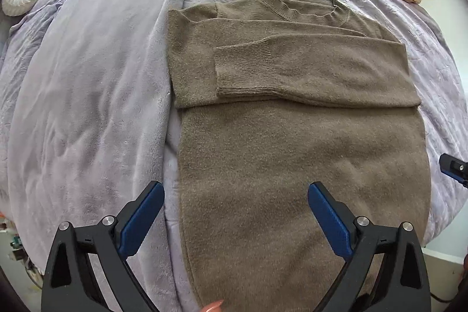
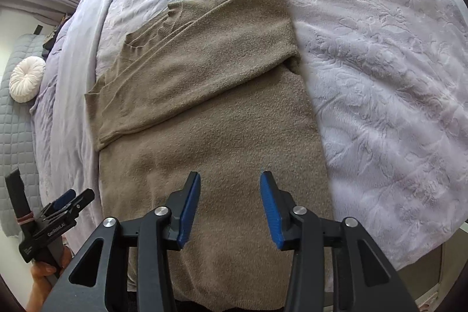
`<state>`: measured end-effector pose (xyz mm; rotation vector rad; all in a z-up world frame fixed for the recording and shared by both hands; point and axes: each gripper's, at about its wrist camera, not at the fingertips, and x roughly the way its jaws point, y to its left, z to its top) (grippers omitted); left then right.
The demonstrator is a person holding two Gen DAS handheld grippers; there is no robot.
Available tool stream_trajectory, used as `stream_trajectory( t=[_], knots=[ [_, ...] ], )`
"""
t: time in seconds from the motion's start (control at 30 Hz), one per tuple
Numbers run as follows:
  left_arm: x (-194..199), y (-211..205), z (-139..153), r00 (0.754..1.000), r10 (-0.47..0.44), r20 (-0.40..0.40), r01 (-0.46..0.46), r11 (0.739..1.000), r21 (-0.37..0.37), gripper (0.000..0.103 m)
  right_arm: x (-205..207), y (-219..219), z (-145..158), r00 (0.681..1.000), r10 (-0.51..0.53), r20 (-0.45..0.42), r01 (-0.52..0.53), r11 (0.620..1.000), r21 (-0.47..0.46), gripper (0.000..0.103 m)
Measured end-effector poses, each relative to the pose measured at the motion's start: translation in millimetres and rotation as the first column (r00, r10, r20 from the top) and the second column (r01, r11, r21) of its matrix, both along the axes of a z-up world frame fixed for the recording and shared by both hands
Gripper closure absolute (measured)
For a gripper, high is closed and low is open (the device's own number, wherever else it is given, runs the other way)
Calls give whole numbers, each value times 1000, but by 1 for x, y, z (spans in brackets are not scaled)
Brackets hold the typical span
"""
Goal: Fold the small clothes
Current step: 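Open the right tool and lift it away from the folded side, then move the right tool down along the sweater to the hem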
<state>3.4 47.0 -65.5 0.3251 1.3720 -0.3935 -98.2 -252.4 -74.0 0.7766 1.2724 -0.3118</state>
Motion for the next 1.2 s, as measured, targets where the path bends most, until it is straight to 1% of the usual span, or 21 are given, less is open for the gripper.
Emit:
stream_trajectory(
  t=[0.07, 0.1, 0.13, 0.2, 0.23, 0.4, 0.53, 0.6, 0.77, 1.0, 1.13, 1.2],
  knots=[
    [-2, 0, 2, 1000, -8, 4, 8, 1000, 10, 4, 0, 2, 4, 1000, 1, 13, -1, 1000, -8, 30],
    [-2, 0, 2, 1000, -13, 9, 13, 1000, 18, 4, -1, 3, 7, 1000, 2, 19, -1, 1000, -23, 27],
    [-3, 0, 3, 1000, -19, 13, 18, 999, 31, 4, 0, 4, 12, 1000, 8, 23, -7, 998, -58, 26],
    [-3, 0, 3, 1000, -21, 11, 20, 999, 44, 4, 1, 8, 19, 999, 34, 21, -31, 992, -122, 26],
    [-3, 1, 3, 1000, -19, 8, 19, 999, 49, 4, 3, 9, 21, 999, 46, 20, -42, 989, -139, 26],
    [-1, 1, 4, 1000, -16, 8, 16, 997, 74, 4, 6, 9, 27, 998, 59, 37, -53, 987, -153, 26],
    [-2, -1, 7, 1000, -8, 27, 5, 994, 112, 4, 7, 4, 24, 997, 57, 54, -50, 992, -115, 26],
    [-3, -4, 6, 1000, -2, 7, 2, 994, 111, 4, 9, 2, 23, 996, 72, 55, -66, 993, -101, 26],
    [-12, -11, 11, 999, 40, 2, -40, 993, 107, 4, 10, -10, 23, 991, 114, 64, -109, 991, -78, 26],
    [-34, -12, 20, 989, 150, 17, -151, 983, 100, 4, 9, -32, 14, 981, 186, 57, -184, 982, -35, 26],
    [-48, 2, 18, 971, 238, -12, -236, 966, 101, 4, 9, -34, 2, 969, 243, 38, -243, 970, 1, 25],
    [-56, 7, 17, 965, 262, -18, -258, 960, 107, 4, 9, -33, -3, 965, 261, 29, -261, 965, 20, 26]
  ],
)
